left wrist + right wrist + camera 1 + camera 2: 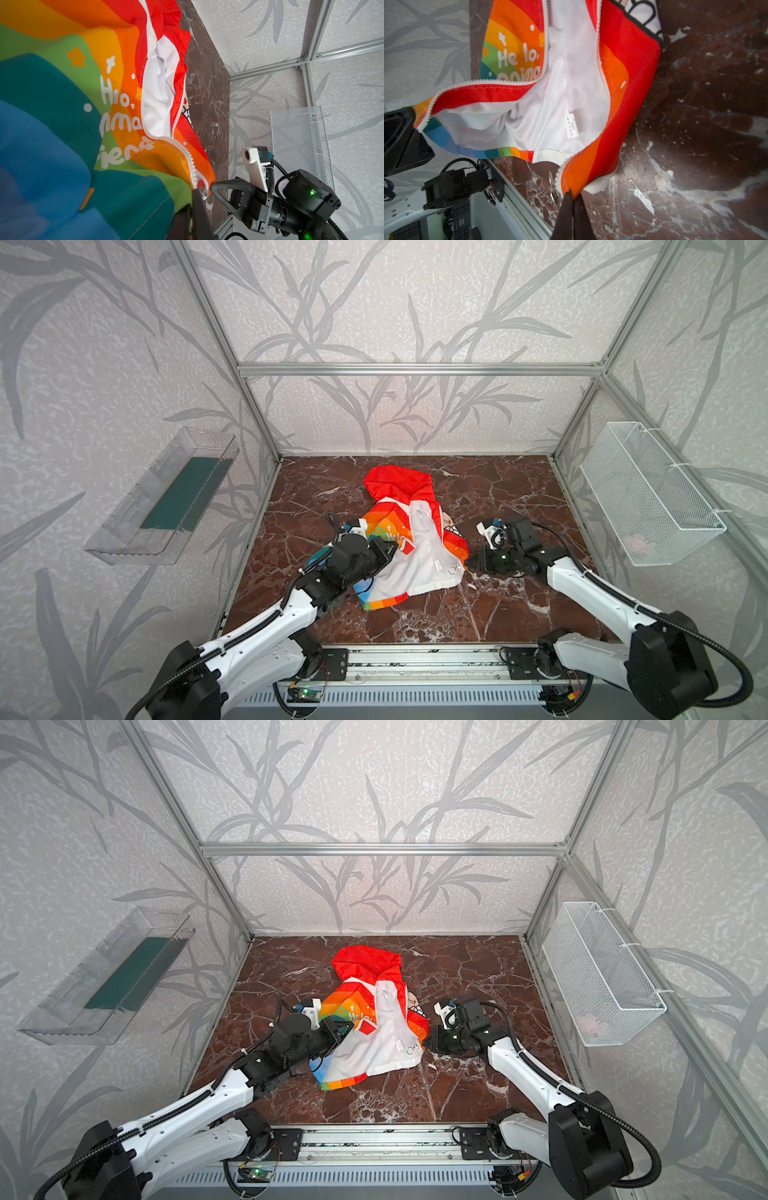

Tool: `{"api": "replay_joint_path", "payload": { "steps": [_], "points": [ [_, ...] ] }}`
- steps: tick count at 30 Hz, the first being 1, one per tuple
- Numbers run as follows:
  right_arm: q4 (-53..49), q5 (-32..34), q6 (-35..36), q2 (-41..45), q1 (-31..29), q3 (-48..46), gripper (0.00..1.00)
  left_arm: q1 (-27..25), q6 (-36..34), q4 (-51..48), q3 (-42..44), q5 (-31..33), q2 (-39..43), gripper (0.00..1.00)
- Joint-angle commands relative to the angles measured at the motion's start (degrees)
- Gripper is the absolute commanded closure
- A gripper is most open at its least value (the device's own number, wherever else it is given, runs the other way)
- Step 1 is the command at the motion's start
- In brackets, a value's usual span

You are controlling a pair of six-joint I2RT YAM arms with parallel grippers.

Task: Zip up the jacket

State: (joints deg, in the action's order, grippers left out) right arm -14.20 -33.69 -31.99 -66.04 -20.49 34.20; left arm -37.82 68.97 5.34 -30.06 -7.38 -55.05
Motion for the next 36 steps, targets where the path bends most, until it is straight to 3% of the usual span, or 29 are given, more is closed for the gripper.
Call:
{"api": "replay_joint_path", "payload": {
  "steps": [1, 4, 8, 11, 14, 19, 22, 24, 26, 29, 36],
  "points": [
    [20.93, -0.38, -7.34, 3.09, -1.92, -4.22, 1.00, 1.63, -3.84, 2.34, -2.79, -2.27, -0.71, 1.00],
    [23.48, 7.75, -6.24, 3.73, -5.20, -3.87, 1.00, 3.39, -3.77, 2.94, -2.67, -3.24, -0.92, 1.00],
    [7.46, 8.23, -5.99, -2.25, -5.55, 7.04, 1.00, 6.46, -3.05, 4.29, -2.50, -6.51, -2.46, 1.00],
    [1.11, 7.62, -7.62, -7.97, -6.63, 13.09, 1.00, 8.59, -2.97, 4.81, -2.69, -8.46, -4.09, 1.00],
    [0.90, 7.10, -9.57, -12.45, -8.28, 17.26, 1.00, 9.84, -2.92, 6.10, -3.71, -9.33, -6.10, 1.00],
    [0.25, 6.23, -6.00, -18.13, -11.01, 30.50, 1.00, 11.22, -3.49, 7.84, -6.98, -10.16, -9.10, 1.00],
    [3.29, 8.94, -0.91, -14.51, -13.07, 35.74, 1.00, 11.75, -4.41, 6.73, -9.77, -10.66, -9.36, 1.00],
    [11.81, 14.70, 1.48, -7.93, -15.23, 31.84, 1.00, 11.96, -5.51, 5.11, -11.50, -10.49, -8.99, 1.00],
    [24.86, 24.33, 2.76, -0.61, -17.53, 21.94, 1.00, 11.98, -6.29, 4.16, -12.20, -9.67, -8.38, 1.00],
    [47.97, 34.80, 5.15, 1.51, -19.38, 6.35, 1.00, 11.94, -6.35, 7.13, -11.19, -8.54, -8.18, 1.00],
    [87.03, 30.64, 10.98, -14.41, -19.60, 1.06, 1.00, 11.86, -8.02, 24.15, -9.40, -12.96, -12.67, 1.00]
  ]
}}
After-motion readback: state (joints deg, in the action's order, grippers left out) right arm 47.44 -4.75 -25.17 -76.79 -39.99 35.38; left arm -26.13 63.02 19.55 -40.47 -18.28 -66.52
